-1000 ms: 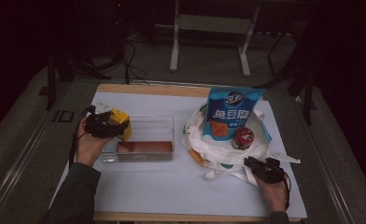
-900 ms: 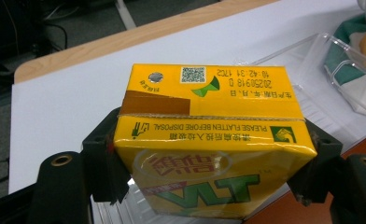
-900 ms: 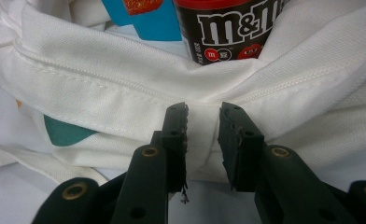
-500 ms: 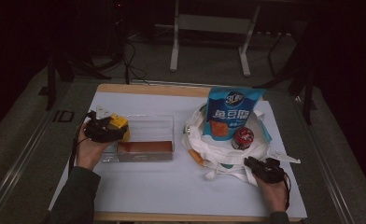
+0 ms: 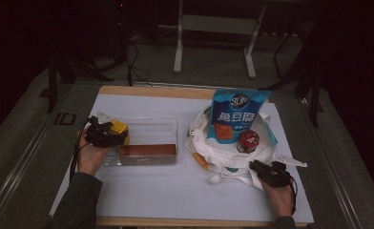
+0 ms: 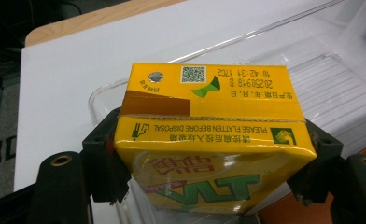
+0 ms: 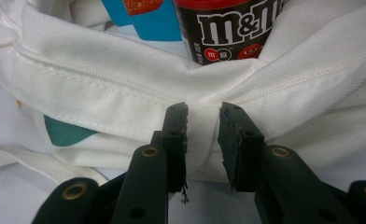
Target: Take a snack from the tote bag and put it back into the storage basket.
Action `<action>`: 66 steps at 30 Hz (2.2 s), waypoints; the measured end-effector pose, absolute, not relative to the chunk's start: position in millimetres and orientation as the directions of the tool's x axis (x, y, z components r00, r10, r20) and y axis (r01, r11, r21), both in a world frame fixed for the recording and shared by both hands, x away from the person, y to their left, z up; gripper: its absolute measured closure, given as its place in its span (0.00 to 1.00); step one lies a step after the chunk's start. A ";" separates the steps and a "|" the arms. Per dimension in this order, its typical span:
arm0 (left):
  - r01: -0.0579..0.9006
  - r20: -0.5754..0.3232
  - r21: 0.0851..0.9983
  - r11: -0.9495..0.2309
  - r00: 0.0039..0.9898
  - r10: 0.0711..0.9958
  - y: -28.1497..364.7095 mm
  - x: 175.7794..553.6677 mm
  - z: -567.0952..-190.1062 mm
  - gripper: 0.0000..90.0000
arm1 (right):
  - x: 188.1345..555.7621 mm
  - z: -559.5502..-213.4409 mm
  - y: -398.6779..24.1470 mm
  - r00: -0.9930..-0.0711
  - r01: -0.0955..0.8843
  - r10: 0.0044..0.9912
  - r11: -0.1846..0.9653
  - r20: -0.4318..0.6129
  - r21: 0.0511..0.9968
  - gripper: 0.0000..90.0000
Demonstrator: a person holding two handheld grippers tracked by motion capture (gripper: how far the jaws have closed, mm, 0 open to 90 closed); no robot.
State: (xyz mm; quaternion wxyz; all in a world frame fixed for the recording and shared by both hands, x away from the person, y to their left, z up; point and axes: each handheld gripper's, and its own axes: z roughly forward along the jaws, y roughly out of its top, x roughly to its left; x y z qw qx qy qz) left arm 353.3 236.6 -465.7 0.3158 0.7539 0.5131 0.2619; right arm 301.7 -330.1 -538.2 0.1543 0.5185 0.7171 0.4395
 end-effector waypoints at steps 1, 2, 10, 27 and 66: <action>0.610 0.074 0.743 -0.276 0.335 0.939 237.6 353.0 -466.2 0.31 | 301.7 -538.2 -330.0 -0.415 0.608 0.879 0.077 0.234 0.790 0.80; 0.610 0.074 0.743 -0.276 0.335 0.939 237.6 353.0 -466.2 0.31 | 301.7 -538.2 -330.0 -0.415 0.608 0.879 0.077 0.234 0.790 0.80; 0.618 0.060 0.740 -0.266 0.333 0.941 242.5 349.1 -469.6 0.31 | 301.6 -538.1 -330.0 -0.415 0.608 0.880 0.078 0.232 0.790 0.80; 0.580 0.075 0.775 -0.251 0.310 0.948 243.1 337.0 -468.2 0.29 | 301.6 -538.1 -329.9 -0.415 0.608 0.880 0.078 0.232 0.790 0.80; 0.603 0.062 0.769 -0.213 0.262 0.963 237.7 325.0 -466.7 0.26 | 301.6 -538.2 -330.1 -0.415 0.608 0.879 0.077 0.234 0.790 0.80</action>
